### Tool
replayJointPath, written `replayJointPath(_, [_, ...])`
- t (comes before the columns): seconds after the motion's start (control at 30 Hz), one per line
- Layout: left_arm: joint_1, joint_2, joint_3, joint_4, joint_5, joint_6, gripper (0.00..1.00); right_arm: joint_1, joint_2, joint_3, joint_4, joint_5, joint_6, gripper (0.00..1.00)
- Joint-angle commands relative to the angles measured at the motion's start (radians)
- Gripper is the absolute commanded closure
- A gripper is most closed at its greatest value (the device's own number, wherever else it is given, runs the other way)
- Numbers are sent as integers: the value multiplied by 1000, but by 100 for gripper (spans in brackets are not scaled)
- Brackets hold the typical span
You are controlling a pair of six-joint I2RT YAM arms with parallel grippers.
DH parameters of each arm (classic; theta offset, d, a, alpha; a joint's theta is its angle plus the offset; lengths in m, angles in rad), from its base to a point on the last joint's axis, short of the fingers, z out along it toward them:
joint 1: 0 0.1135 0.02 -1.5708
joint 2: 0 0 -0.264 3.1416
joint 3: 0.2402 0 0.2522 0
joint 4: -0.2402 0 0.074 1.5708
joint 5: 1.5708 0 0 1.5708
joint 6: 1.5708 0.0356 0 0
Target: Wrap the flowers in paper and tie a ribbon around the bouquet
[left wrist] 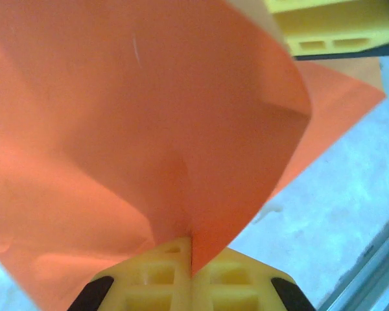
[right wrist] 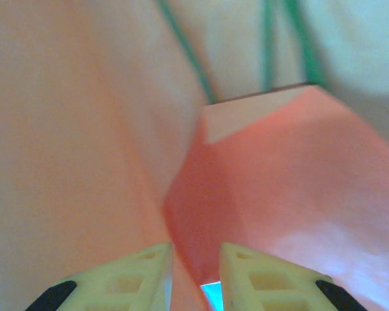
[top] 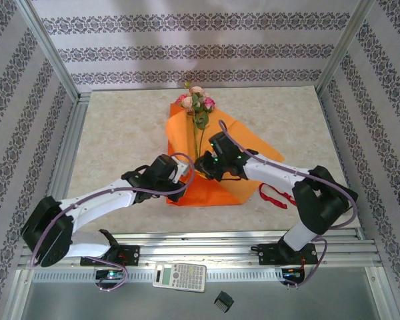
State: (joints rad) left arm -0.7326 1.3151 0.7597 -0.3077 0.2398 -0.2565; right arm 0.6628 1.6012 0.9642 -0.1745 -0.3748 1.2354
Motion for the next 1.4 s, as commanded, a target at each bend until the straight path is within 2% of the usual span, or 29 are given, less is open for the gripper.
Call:
replayJointPath(0.0, [-39,71,33,53,65,125,100,-15,-36,-95,-12,25,18,74])
replayJointPath(0.2, [-53,234,87,92,74,122,98,-23,-147,-186,-40,73,26,73])
replayJointPath(0.33, [-64,293,115,105,102,106,85,-25,-211,-239,-59,101,40,72])
replayJointPath(0.4, [-73,294,117,110,103,95,74,-25,-240,-254,-70,112,37,72])
replayJointPath(0.47, [-74,288,110,120,108,75,67,-23,-265,-264,-86,121,39,71])
replayJointPath(0.53, [-74,267,99,131,108,47,63,-23,-287,-274,-97,129,42,69])
replayJointPath(0.7, [-62,199,43,194,151,-68,64,2,-278,-276,-94,117,62,63])
replayJointPath(0.77, [-56,162,18,212,159,-122,67,30,-261,-270,-66,120,90,63])
replayJointPath(0.83, [-41,102,-14,229,153,-194,70,65,-235,-247,-45,123,116,68])
replayJointPath(0.93, [16,-15,-83,238,108,-341,77,115,-189,-187,-35,132,135,75])
replayJointPath(1.0, [84,-78,-141,249,121,-444,84,140,-144,-141,-22,123,140,80])
replayJointPath(1.07, [152,-115,-175,212,127,-514,86,155,-80,-91,-35,86,135,81])
replayJointPath(1.1, [189,-129,-184,182,134,-539,85,163,-51,-61,-52,70,129,81])
replayJointPath(1.2, [275,-150,-203,151,153,-564,71,185,8,-47,-68,59,145,82])
replayJointPath(1.37, [393,-60,-224,254,282,-587,70,182,84,-51,-2,35,160,87])
